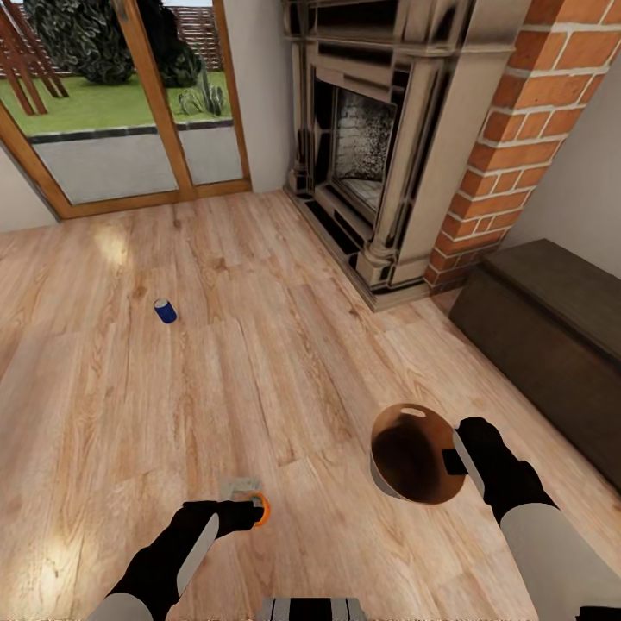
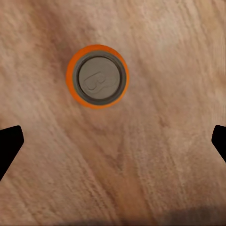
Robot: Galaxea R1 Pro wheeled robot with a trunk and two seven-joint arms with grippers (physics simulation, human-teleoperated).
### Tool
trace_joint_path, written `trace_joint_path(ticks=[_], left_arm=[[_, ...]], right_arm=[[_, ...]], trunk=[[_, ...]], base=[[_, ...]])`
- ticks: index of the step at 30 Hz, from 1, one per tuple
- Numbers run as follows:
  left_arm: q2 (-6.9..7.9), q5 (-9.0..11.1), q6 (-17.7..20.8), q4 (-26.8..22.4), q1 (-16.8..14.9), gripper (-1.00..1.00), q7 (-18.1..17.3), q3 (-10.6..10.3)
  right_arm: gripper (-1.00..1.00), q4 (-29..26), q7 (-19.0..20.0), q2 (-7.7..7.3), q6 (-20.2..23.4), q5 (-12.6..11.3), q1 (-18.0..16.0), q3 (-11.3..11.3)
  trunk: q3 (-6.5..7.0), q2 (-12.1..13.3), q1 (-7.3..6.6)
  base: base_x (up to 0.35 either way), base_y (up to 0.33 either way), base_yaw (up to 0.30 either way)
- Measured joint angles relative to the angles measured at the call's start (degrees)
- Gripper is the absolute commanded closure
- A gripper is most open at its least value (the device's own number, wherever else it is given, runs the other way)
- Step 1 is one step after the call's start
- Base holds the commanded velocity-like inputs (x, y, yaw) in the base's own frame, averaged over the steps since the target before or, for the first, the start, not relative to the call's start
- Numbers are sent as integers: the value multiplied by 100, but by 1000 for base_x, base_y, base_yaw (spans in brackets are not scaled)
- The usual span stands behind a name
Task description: Put the three can of soda from the living room inside the tash can in the kitchen.
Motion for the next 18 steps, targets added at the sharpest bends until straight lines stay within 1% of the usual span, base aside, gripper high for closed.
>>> trace_joint_path(ticks=[6,8,14,16,18], left_arm=[[3,0,-1,3,0,-100,0,0],[4,0,-2,6,0,-100,-1,0],[2,0,-7,-13,0,-100,5,0],[3,0,-8,-17,0,-100,4,0],[4,0,-9,-12,0,-100,-1,0]], right_arm=[[100,-15,-4,44,0,28,-81,8],[100,-16,-4,65,0,-13,-150,15],[100,-7,-16,156,0,45,-448,26],[100,-14,-52,182,0,-14,-505,30],[100,-12,-262,325,0,121,-607,36]], trunk=[[-161,-241,132],[-215,-321,176],[-377,-561,308],[-431,-642,352],[-484,-722,395]], base=[[0,0,0],[0,0,0],[0,0,0],[0,0,0],[0,0,0]])
